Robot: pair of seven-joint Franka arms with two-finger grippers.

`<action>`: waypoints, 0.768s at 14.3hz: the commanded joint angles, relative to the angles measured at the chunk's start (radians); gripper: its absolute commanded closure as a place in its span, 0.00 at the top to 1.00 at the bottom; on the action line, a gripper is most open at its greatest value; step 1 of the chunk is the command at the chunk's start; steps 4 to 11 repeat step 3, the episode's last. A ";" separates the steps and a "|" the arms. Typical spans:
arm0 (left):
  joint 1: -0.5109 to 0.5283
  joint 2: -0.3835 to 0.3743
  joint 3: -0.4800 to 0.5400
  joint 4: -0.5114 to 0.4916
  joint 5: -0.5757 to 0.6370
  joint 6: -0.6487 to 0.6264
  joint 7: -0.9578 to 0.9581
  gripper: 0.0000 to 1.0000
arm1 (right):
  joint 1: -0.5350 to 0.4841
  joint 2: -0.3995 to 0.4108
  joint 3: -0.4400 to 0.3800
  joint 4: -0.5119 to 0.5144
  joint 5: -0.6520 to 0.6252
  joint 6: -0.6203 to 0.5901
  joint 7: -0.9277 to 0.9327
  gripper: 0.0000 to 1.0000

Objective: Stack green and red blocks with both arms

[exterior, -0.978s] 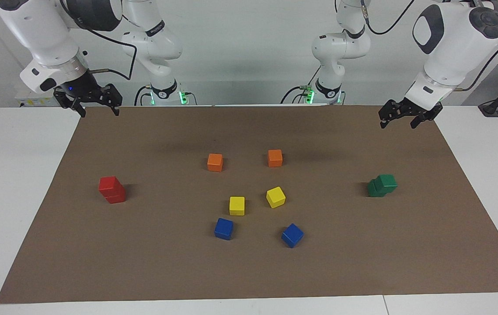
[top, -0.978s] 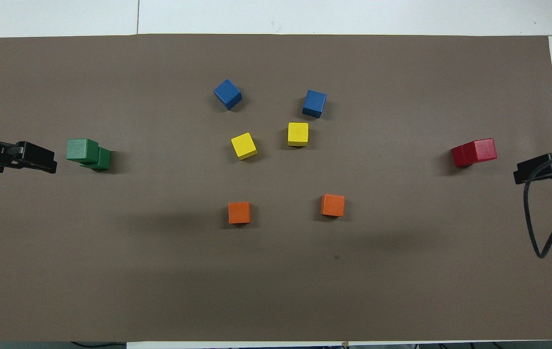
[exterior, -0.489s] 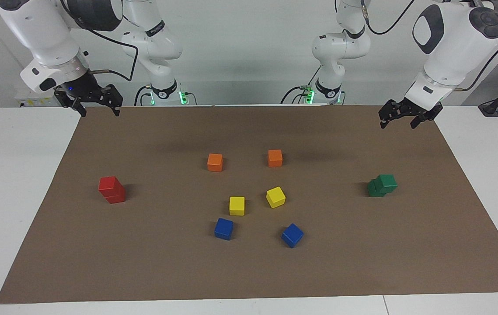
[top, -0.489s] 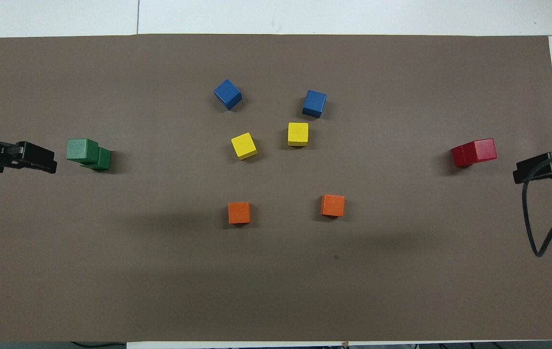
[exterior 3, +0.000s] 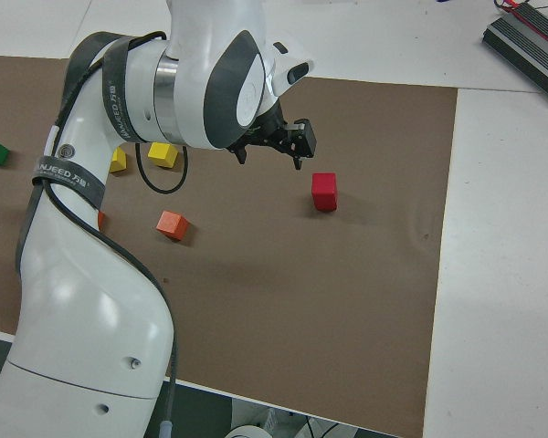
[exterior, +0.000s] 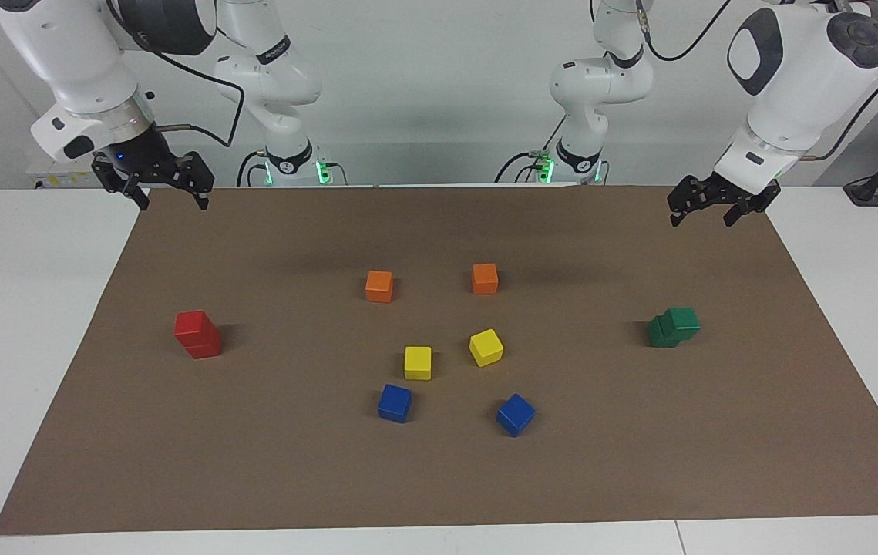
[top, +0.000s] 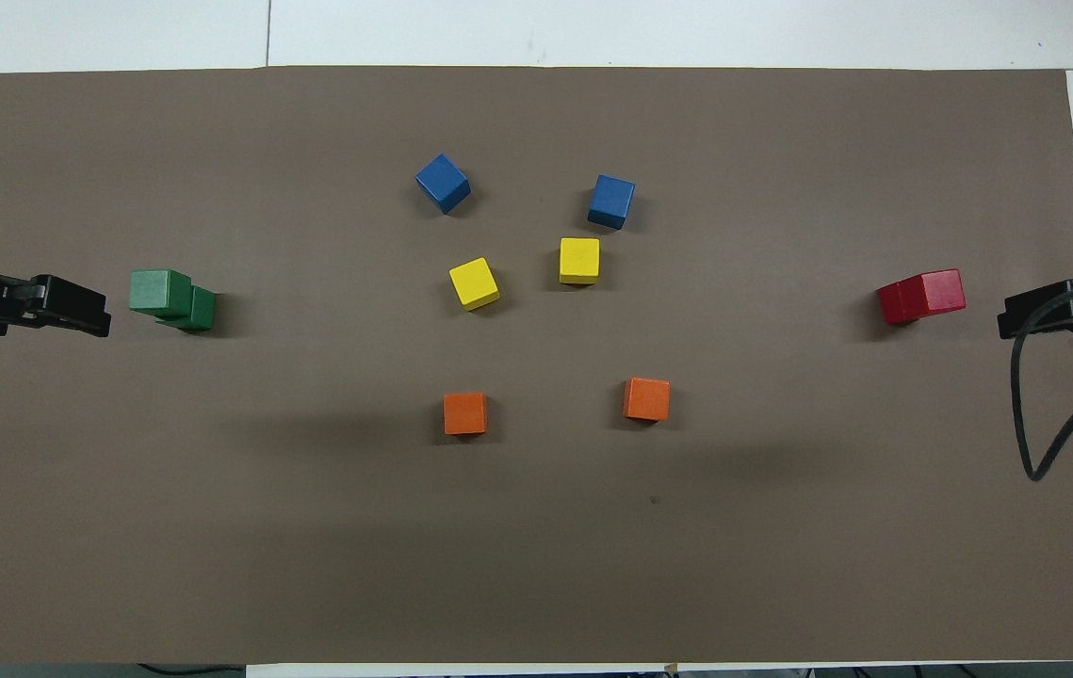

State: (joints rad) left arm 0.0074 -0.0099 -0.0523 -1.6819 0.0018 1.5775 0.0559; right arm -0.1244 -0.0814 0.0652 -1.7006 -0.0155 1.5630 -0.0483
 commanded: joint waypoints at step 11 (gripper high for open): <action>0.000 0.007 0.003 0.016 -0.003 -0.010 -0.004 1.00 | -0.006 0.002 0.007 0.001 0.005 0.011 0.019 1.00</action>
